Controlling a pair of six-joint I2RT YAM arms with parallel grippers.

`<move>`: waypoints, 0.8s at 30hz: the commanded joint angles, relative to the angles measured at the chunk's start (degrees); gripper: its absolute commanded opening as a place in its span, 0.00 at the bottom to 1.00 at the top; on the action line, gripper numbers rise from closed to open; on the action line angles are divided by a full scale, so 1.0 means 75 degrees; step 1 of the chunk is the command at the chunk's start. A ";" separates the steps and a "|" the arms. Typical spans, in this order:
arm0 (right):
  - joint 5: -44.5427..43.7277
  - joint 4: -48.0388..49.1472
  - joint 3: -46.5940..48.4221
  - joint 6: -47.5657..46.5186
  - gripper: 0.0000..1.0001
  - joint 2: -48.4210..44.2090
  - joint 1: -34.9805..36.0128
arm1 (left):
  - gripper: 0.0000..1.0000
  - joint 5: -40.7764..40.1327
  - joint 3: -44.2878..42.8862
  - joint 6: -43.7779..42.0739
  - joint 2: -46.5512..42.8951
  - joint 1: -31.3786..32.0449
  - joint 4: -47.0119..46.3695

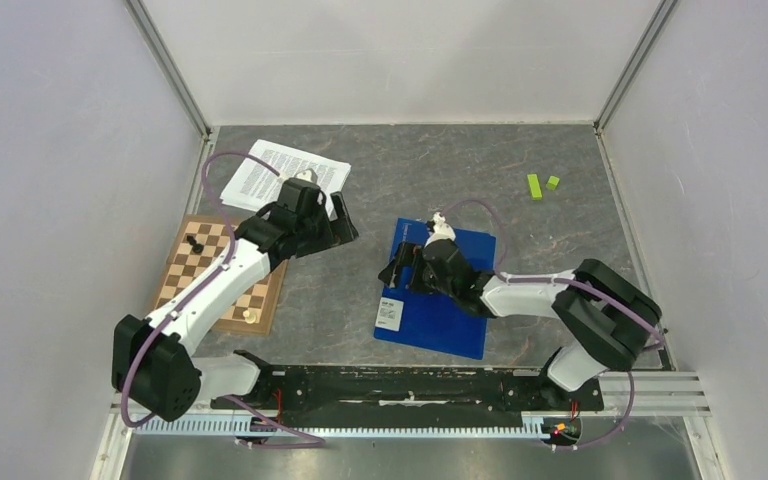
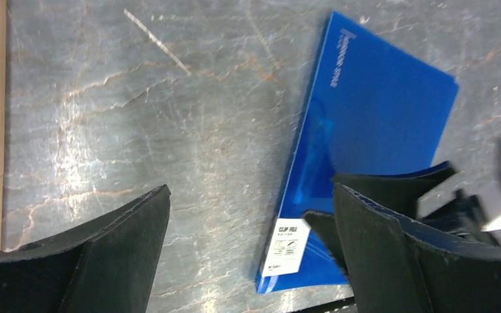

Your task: Put the files into the folder

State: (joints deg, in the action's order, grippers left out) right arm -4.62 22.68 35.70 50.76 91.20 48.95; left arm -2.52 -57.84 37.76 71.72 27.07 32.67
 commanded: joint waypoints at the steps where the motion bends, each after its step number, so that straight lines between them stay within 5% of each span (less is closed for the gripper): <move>1: -0.0136 -0.1853 0.0291 -0.0621 0.98 -0.0869 -0.0375 | 0.99 0.0646 0.0458 0.0201 0.0120 -0.0035 -0.0522; 14: -0.0386 -0.3363 -0.1866 -0.1659 0.99 -0.3805 -0.2824 | 0.86 0.1618 0.1185 0.0299 0.1611 0.1420 -0.1742; 24: 0.0554 -0.2264 -0.1678 -0.2227 0.99 -0.2748 -0.3101 | 0.77 0.1721 0.1274 0.0703 0.2403 0.2085 -0.2139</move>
State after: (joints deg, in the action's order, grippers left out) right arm -4.56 2.52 20.71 36.88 65.21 26.00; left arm 9.28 -48.97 39.35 88.55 40.49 20.56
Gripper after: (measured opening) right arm 0.984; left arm 0.785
